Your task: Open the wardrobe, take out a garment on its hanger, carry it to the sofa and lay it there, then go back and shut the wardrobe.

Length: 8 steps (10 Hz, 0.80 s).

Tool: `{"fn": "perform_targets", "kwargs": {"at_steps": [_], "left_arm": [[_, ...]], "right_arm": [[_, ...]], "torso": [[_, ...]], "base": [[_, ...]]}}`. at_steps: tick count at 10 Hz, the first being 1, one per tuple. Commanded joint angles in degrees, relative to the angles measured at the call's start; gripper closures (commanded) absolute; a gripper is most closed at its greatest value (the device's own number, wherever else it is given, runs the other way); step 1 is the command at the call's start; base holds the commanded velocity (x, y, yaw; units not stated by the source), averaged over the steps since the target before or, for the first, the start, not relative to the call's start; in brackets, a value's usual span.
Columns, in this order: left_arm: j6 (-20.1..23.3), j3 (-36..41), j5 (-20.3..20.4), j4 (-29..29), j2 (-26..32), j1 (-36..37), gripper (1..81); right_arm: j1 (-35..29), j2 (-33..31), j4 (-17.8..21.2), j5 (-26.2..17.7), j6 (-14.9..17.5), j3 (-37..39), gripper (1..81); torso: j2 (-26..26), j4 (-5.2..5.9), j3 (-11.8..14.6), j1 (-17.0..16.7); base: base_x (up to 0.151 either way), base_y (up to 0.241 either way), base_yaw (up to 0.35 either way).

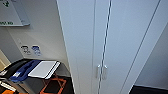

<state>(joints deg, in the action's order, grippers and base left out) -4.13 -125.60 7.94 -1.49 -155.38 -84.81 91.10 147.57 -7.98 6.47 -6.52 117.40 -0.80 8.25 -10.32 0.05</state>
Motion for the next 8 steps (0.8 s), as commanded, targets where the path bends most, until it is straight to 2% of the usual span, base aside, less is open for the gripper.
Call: {"fn": "perform_targets", "kwargs": {"at_steps": [1, 3, 6, 8], "left_arm": [[0.5, 1.0, -3.0, -0.8, 0.9, 1.5, 1.0], [0.5, 1.0, -3.0, -1.1, 0.9, 1.5, 1.0], [0.5, 1.7, -3.1, -1.2, 1.2, 1.5, 1.0], [0.4, 7.1, -3.0, -1.6, 5.1, 2.4, 1.0]], "right_arm": [[-1.2, -1.4, -0.8, -3.0, -0.1, -1.1, 1.0], [-1.2, -1.4, -1.0, -3.0, -0.1, -1.1, 1.0], [-1.6, -2.6, -1.0, -2.2, -0.1, -3.0, 1.0], [-3.9, -8.1, -1.0, -1.3, -0.1, -10.6, 1.0]], "torso": [[0.0, 0.0, 0.0, 0.0], [0.0, 0.0, 0.0, 0.0], [0.0, 0.0, 0.0, 0.1], [0.0, 0.0, 0.0, 0.0]], "base": [[0.101, 0.0, 0.0], [0.079, 0.0, 0.0], [0.0, 0.0, 0.0], [0.0, 0.0, 0.0]]}}
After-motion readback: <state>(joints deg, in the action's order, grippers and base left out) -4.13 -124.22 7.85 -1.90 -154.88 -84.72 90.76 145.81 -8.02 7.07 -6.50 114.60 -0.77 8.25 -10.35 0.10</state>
